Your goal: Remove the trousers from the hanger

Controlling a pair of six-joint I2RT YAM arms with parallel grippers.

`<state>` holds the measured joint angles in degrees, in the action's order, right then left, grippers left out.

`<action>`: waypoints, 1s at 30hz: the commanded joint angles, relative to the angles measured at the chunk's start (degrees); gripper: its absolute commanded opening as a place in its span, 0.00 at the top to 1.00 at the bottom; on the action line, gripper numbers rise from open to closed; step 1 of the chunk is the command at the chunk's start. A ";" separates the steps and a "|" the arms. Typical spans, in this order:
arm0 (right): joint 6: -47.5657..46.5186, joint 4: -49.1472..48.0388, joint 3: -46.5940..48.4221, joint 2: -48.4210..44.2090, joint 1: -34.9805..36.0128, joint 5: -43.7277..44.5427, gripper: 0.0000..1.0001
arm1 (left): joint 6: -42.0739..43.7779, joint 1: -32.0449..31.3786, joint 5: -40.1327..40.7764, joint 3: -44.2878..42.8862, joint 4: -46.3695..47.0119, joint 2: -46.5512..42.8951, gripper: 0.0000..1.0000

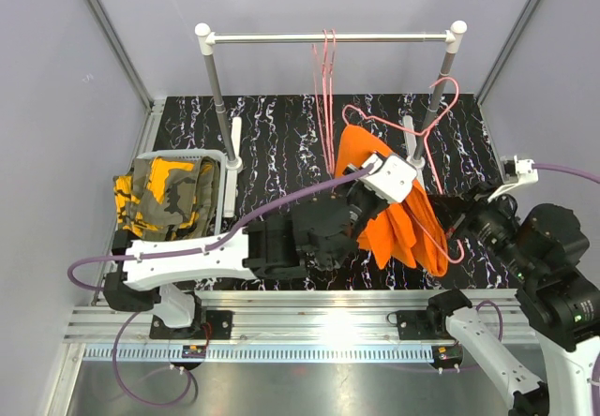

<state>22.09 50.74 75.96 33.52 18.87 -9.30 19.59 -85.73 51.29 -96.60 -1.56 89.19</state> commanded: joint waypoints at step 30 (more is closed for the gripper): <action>-0.02 -2.40 -10.40 -5.92 0.11 6.13 1.00 | 53.62 7.66 14.89 -2.83 50.79 -19.56 1.00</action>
<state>22.85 49.80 63.66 28.18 18.85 -5.21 64.88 -82.43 66.30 -101.10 38.06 75.02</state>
